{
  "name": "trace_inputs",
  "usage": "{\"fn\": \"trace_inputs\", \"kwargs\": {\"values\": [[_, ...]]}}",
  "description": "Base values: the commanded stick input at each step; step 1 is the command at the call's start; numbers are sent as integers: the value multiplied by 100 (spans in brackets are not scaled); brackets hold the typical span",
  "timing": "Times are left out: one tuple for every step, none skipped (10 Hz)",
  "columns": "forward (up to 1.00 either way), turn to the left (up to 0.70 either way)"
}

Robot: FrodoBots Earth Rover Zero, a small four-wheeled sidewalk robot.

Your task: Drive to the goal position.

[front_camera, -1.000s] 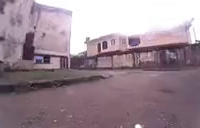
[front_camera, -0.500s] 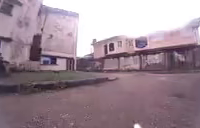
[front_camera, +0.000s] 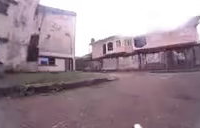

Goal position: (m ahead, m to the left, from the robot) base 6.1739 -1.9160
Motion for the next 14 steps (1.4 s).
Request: {"fn": "trace_inputs", "kwargs": {"values": [[50, -27], [50, -27], [50, -27], [50, -27], [50, -27], [50, -27], [50, -27], [50, -27], [50, -27], [50, -27], [50, -27], [50, -27], [50, -27], [50, -27]]}}
